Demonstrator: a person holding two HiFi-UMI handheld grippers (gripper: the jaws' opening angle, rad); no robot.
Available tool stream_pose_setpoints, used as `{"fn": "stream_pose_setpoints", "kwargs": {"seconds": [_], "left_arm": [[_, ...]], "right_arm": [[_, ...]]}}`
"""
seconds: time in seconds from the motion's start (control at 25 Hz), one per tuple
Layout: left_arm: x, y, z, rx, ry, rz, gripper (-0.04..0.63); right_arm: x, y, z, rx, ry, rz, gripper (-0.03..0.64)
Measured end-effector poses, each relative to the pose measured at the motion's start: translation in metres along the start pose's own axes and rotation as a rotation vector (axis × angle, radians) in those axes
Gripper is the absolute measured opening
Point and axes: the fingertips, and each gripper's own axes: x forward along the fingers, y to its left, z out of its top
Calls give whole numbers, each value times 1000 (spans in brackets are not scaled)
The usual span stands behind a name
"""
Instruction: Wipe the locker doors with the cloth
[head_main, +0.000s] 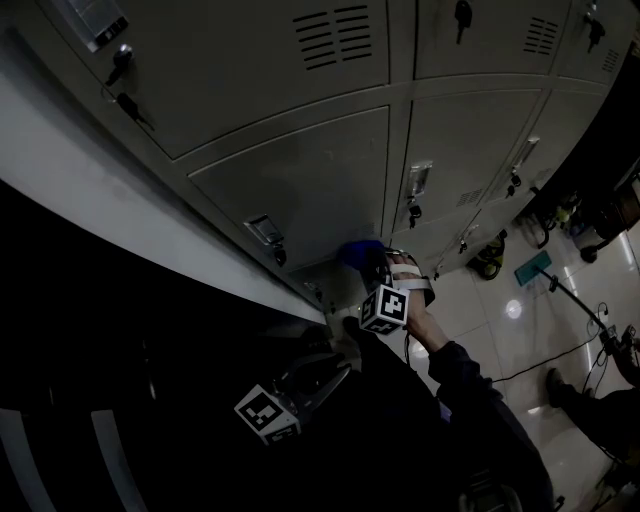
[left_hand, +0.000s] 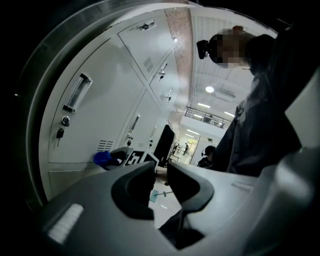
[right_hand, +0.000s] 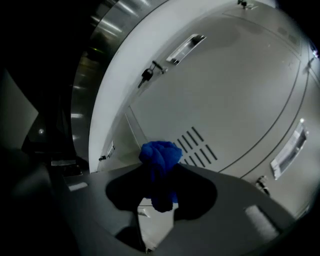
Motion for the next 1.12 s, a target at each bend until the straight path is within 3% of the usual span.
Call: {"fn": "stream_pose_setpoints", "kwargs": {"seconds": [0.12, 0.24, 0.48, 0.64, 0.84, 1.12], "left_arm": [[1, -5, -1, 5, -9, -17, 61], [3, -10, -3, 10, -17, -39, 61], [8, -17, -6, 23, -25, -72, 61], [9, -16, -2, 27, -38, -68, 61], [9, -12, 2, 27, -51, -57, 61], [13, -2, 3, 12, -45, -62, 61]], "right_arm": [[-39, -39, 23, 80, -95, -50, 137], [-86, -97, 51, 98, -183, -181, 137], [-175, -205, 113, -33, -301, -494, 135], [-208, -249, 143, -83, -348, -619, 137], [-197, -270, 145, -76, -339, -642, 135], [-167, -243, 122, -60, -306, -593, 136]]}}
